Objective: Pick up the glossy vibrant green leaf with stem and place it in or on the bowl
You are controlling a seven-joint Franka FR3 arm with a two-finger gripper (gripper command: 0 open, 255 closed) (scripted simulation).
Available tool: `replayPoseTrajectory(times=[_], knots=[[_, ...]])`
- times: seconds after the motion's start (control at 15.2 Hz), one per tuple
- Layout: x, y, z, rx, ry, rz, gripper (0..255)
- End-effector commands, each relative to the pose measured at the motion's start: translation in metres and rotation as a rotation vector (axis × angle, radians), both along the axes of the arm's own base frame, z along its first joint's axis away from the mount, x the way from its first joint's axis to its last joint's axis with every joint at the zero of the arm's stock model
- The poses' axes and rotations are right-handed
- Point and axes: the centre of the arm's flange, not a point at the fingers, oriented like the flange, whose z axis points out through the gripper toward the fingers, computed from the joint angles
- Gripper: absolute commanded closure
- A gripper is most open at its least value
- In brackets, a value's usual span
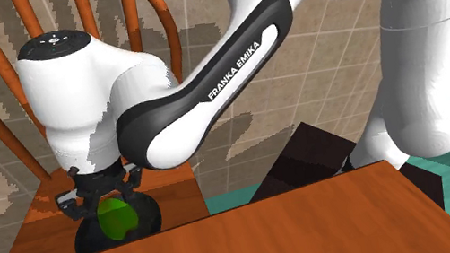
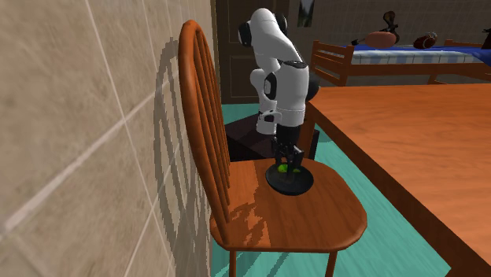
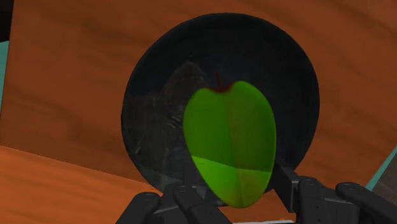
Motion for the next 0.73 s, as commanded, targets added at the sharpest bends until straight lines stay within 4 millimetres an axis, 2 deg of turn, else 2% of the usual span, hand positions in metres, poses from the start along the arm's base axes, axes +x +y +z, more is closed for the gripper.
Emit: replayPoseTrajectory(times=[0.0,0.2,0.66], knots=[[0.000,0.000,-0.010,0.000,0.000,0.000,255],[0.000,0.000,-0.025,0.000,0.000,0.000,255],[0.000,0.000,-0.025,0.000,0.000,0.000,255]])
